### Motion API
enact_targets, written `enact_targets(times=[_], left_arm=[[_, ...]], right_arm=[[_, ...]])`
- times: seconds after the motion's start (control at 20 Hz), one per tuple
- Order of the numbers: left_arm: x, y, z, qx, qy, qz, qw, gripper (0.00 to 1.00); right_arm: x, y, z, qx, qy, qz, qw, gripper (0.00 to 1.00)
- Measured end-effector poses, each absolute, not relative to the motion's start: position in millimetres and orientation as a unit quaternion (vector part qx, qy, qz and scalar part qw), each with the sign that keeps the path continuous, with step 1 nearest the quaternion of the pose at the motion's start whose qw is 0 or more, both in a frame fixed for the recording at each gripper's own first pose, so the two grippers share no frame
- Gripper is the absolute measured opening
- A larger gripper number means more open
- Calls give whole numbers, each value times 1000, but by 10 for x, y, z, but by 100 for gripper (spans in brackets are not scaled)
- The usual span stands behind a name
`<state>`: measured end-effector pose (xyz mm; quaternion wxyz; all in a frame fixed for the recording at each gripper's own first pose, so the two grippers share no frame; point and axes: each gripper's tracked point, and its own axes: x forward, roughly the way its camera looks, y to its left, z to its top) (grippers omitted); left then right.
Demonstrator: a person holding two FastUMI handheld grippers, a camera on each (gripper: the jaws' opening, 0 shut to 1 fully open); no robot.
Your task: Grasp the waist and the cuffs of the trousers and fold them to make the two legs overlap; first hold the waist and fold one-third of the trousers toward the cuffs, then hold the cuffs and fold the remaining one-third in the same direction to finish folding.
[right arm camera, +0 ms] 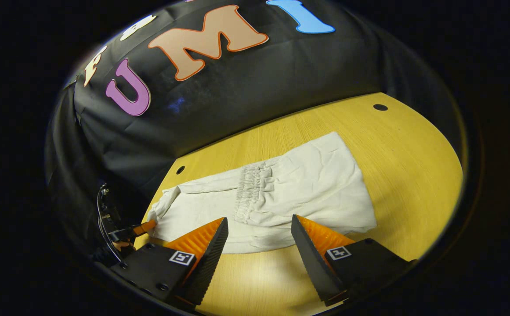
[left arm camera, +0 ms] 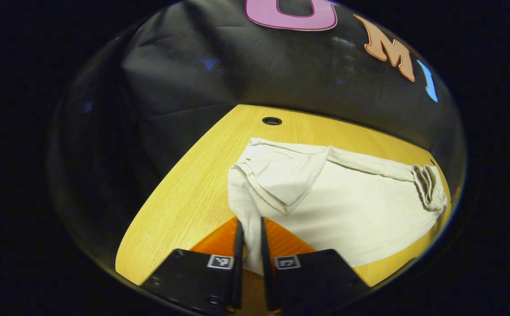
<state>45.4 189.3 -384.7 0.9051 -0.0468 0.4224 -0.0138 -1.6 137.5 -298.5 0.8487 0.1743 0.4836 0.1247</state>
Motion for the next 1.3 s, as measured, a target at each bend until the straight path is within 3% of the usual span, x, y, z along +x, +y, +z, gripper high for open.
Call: enact_targets(times=[0.05,0.15,0.25,0.7,1.3], left_arm=[[468,1941,-3861,-43,425,-11,904,6],[475,1913,-3831,-33,429,-8,902,0],[462,1872,-3797,-46,444,-12,895,0],[693,1380,-3002,-136,390,-10,910,0],[926,64,-2114,-124,343,-95,926,0]], right_arm=[[-28,1341,-2977,172,483,124,850,93],[-26,1274,-2939,171,481,126,851,93],[-32,1211,-2897,172,480,127,851,93],[-31,776,-2794,186,473,124,852,93],[-122,164,-2736,201,466,127,853,93]])
